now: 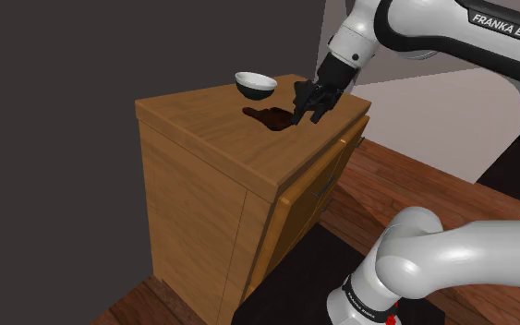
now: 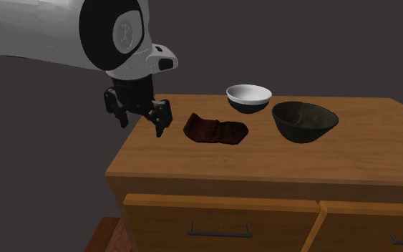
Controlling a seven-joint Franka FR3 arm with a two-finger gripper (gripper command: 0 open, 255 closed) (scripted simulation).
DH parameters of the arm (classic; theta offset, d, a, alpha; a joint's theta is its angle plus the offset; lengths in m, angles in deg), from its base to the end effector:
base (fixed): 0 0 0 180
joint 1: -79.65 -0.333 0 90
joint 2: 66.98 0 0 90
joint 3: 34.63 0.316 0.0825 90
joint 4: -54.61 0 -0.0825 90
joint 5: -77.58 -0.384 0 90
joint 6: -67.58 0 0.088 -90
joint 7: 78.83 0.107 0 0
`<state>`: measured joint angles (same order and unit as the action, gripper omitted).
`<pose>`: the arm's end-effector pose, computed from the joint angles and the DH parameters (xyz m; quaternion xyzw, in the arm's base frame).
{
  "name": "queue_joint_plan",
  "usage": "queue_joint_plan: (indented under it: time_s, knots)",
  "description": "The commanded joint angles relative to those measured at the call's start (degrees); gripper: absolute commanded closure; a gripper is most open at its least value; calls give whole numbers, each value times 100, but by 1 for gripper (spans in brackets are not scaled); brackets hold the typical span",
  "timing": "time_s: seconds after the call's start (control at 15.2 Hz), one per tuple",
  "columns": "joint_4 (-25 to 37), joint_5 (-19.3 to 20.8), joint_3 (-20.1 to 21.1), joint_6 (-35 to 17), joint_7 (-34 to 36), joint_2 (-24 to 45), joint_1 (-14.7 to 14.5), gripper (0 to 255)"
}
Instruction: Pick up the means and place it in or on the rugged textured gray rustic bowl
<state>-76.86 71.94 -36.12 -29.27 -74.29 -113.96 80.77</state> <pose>0.3083 -0.0080 0.6427 -0.9907 0.0594 -0.1062 0.0609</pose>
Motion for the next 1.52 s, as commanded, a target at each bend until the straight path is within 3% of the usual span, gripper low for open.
queue_joint_plan:
  time_s: [0.0, 0.33, 0.59, 0.86, 1.12, 1.45]
  knots:
    - [0, 0, 0, 0, 0, 0, 0, 0]
    - [804, 1155, 899, -154, 430, 1389, 292, 0]
    - [1519, 2319, 1609, -34, 931, 2534, 568, 0]
    - [2325, 3699, 2222, 406, 1495, 3771, 731, 0]
    - [3195, 5170, 2555, 1142, 1922, 5074, 621, 0]
    - [2830, 5187, 2409, 769, 1942, 4978, 728, 0]
